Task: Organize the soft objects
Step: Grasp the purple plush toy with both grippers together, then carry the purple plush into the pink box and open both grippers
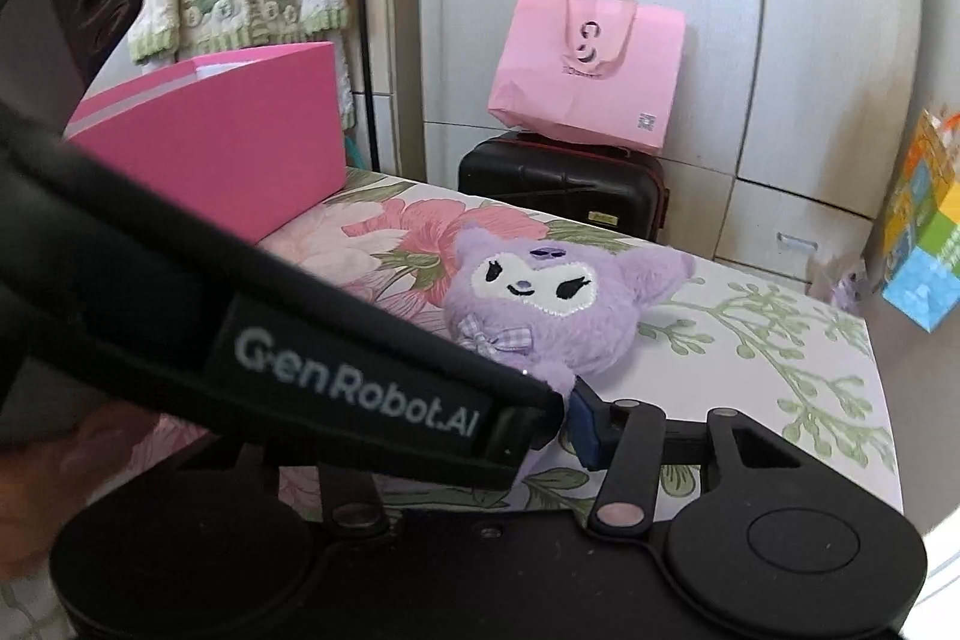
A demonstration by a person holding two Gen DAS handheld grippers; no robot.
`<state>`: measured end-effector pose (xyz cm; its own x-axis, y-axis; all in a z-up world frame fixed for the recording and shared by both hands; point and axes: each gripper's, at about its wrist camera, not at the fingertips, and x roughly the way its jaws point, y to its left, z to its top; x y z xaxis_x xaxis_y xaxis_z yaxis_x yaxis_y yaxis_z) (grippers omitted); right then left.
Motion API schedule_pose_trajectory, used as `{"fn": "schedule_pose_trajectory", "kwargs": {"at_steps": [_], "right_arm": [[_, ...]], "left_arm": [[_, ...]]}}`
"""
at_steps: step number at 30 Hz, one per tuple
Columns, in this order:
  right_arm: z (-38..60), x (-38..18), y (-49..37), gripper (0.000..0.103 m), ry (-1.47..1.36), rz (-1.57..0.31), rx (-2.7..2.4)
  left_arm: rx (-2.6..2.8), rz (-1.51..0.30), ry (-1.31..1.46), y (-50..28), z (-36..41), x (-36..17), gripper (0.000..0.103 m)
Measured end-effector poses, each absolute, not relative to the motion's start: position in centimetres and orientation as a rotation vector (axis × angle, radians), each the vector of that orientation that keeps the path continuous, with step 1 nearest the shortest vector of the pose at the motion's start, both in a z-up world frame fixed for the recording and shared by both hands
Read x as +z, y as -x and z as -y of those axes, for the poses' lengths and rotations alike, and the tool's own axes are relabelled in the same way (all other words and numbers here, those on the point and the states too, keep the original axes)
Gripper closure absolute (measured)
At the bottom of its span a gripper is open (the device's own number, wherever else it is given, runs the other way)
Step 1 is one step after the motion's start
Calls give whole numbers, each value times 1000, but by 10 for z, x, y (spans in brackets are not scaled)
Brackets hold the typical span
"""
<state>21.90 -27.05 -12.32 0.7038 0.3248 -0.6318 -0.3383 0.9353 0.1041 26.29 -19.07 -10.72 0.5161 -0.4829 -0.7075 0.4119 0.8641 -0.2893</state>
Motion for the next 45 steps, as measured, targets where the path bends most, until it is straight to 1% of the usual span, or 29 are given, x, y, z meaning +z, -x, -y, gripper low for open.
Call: {"fn": "schedule_pose_trajectory", "kwargs": {"at_steps": [8, 16, 28, 37, 45], "right_arm": [[267, -117, -208, 48, -40, -708, 349], [254, -110, -187, 49, 1, -690, 322], [241, -89, -142, 49, -18, -688, 287], [220, -68, -92, 49, -46, -721, 291], [182, -33, -42, 49, 19, -727, 321]], "left_arm": [[-549, -871, 52, -247, 184, -101, 52], [-558, -865, 19, -224, 176, -91, 53], [-601, -872, -16, -178, 159, -74, 53], [-637, -903, -36, -128, 131, -59, 53], [-689, -864, -43, -76, 81, -32, 53]]}}
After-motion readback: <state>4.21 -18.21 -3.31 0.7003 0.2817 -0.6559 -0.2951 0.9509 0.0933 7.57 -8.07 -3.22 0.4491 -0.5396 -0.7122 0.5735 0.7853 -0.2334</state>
